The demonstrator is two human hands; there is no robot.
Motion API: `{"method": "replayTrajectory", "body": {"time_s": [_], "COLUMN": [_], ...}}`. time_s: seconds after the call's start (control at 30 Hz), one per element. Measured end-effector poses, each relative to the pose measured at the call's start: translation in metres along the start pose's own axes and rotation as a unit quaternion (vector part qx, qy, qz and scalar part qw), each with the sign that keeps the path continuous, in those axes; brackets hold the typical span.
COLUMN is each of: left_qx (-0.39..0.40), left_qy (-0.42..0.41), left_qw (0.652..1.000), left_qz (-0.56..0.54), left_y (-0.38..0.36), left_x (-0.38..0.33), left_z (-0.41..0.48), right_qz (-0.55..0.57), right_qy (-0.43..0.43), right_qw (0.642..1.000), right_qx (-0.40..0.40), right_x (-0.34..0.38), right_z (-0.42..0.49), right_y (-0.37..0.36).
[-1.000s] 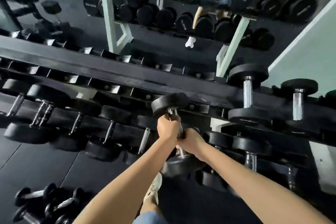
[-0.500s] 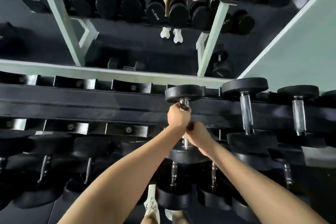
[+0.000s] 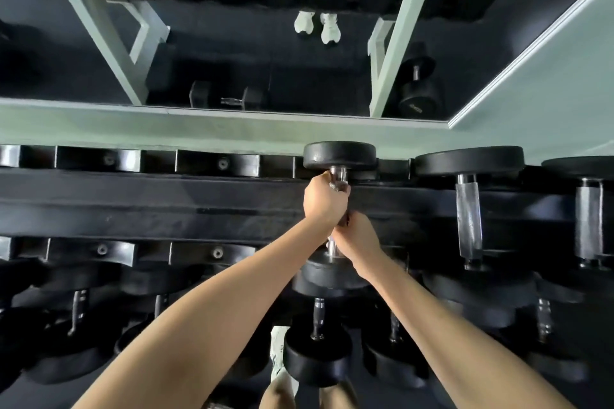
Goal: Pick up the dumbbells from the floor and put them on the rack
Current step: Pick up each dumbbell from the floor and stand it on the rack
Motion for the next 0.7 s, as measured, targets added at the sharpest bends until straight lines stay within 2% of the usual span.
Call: {"method": "replayTrajectory", "body": {"time_s": [0.23, 0.4, 0.47, 0.57, 0.7], "left_qx": [0.025, 0.048, 0.045, 0.019, -0.009], "left_qy": [-0.02, -0.076, -0.075, -0.062, -0.046], "left_qw": [0.999, 0.987, 0.985, 0.992, 0.997], "left_qz": [0.025, 0.132, 0.149, 0.109, 0.065], "left_y": [0.002, 0.019, 0.029, 0.047, 0.071], "left_x": [0.004, 0.0, 0.006, 0.025, 0.067], "left_z": [0.003, -0.005, -0.009, -0.02, -0.044], "right_qz": [-0.021, -0.055, -0.092, -0.122, -0.184], "right_qy": [-0.002, 0.013, 0.036, 0.106, 0.263], "right_qw": [1.0, 0.998, 0.991, 0.968, 0.888], "right_qx": [-0.011, -0.026, -0.087, -0.194, -0.329], "right_x": [0.006, 0.012, 0.013, 0.011, 0.004], "right_z": [-0.005, -0.013, -0.022, -0.047, -0.089], "right_y": [0.001, 0.001, 0.007, 0.015, 0.01]}}
Point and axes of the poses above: each hand's wrist, its own z-axis towards the middle knuckle, its own y-axis out of the back of the hand, x = y × z, the point moved 3 cm from there along z, towards the middle knuckle, and after that the axes turned 2 degrees about -x, right-handed, at the moved point
